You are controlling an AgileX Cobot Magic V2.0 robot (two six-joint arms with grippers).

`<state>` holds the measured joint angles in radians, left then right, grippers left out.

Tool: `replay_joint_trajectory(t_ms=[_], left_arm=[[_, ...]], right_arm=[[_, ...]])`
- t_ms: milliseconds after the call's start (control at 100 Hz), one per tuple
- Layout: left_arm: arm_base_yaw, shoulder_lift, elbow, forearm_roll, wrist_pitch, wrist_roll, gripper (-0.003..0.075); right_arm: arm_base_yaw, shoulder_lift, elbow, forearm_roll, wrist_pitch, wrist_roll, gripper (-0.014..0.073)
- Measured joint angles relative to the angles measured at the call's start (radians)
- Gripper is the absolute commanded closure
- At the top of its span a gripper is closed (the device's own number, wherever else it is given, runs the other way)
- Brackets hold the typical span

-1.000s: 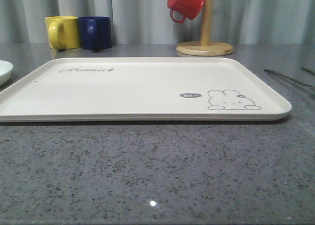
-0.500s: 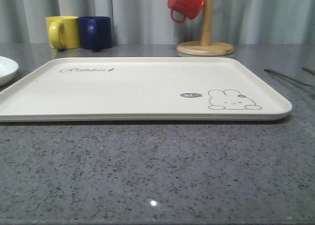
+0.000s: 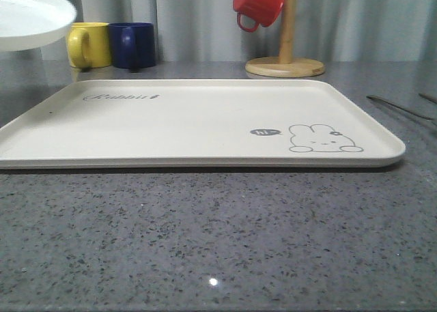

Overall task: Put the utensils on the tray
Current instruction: 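Carry the plate onto the tray end nearest the left gripper, then open the left gripper and withdraw it from the plate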

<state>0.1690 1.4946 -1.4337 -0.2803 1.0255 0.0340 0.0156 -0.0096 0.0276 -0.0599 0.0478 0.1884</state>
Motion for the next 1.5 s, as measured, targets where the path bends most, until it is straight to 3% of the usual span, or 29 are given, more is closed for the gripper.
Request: replay_joint_trajectory(t_ms=[300, 590, 830, 930, 1060, 1220, 1500], left_arm=[[-0.253, 0.026, -0.001, -0.053, -0.004, 0.030, 0.0739], [-0.300, 0.168, -0.001, -0.053, 0.004, 0.052, 0.0733], [-0.300, 0.219, -0.001, -0.049, 0.009, 0.083, 0.0554], [-0.300, 0.221, -0.001, -0.043, 0.002, 0.085, 0.0521], [-0.300, 0.217, -0.001, 0.007, -0.026, 0.086, 0.0556], [-0.300, 0.156, -0.001, 0.076, -0.096, 0.086, 0.0741], [-0.300, -0.031, 0.078, 0.177, -0.244, 0.086, 0.0740]], right_arm=[[0.000, 0.000, 0.000, 0.000, 0.000, 0.000, 0.0674], [0.000, 0.000, 0.000, 0.000, 0.000, 0.000, 0.0674], [0.000, 0.000, 0.000, 0.000, 0.000, 0.000, 0.0674], [0.000, 0.000, 0.000, 0.000, 0.000, 0.000, 0.0674], [0.000, 0.000, 0.000, 0.000, 0.000, 0.000, 0.0661], [0.000, 0.000, 0.000, 0.000, 0.000, 0.000, 0.0661], [0.000, 0.000, 0.000, 0.000, 0.000, 0.000, 0.0661]])
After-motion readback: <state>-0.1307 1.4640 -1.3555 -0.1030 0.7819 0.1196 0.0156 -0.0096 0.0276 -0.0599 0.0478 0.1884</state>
